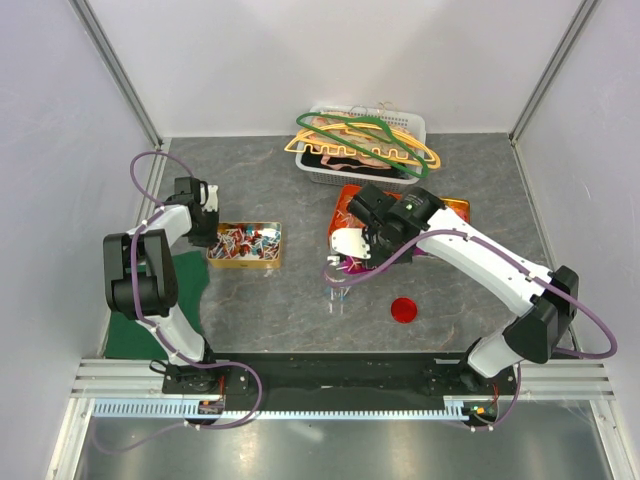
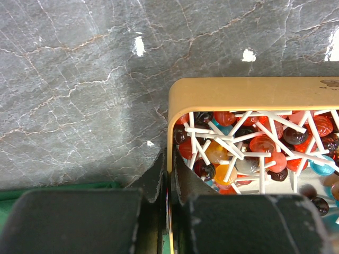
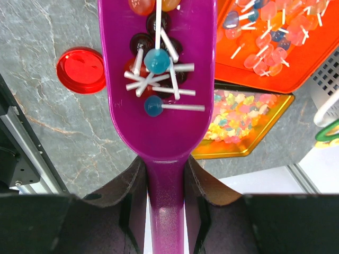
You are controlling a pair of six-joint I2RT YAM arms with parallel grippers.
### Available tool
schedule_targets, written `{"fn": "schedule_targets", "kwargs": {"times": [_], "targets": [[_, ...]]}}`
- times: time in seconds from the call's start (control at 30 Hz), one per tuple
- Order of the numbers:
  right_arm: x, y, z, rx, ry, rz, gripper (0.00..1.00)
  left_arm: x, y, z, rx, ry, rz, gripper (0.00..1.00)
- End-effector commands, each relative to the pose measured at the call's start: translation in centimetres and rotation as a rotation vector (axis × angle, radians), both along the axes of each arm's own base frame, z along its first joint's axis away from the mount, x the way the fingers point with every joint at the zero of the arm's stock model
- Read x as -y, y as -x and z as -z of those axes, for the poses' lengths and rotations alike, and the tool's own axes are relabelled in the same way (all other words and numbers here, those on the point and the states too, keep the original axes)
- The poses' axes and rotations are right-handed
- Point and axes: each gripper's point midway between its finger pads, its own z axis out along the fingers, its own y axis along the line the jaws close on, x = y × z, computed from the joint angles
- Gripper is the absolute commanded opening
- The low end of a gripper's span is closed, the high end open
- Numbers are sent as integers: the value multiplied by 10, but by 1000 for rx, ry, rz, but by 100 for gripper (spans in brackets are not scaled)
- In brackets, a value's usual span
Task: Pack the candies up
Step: Place the fake candies in the packing bottle.
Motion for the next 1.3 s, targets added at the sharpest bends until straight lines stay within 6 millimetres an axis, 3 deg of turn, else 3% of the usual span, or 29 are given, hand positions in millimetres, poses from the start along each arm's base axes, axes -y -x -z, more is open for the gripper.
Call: {"fn": "schedule_targets", "kwargs": {"times": [0.0,1.27], "targets": [[3,-5,-15,41,15,11,0,-1,-12,-13,58,16,-8,2],[5,-3,-17,67,100,-18,0,0,-12,-13,58,22,-10,2]]}}
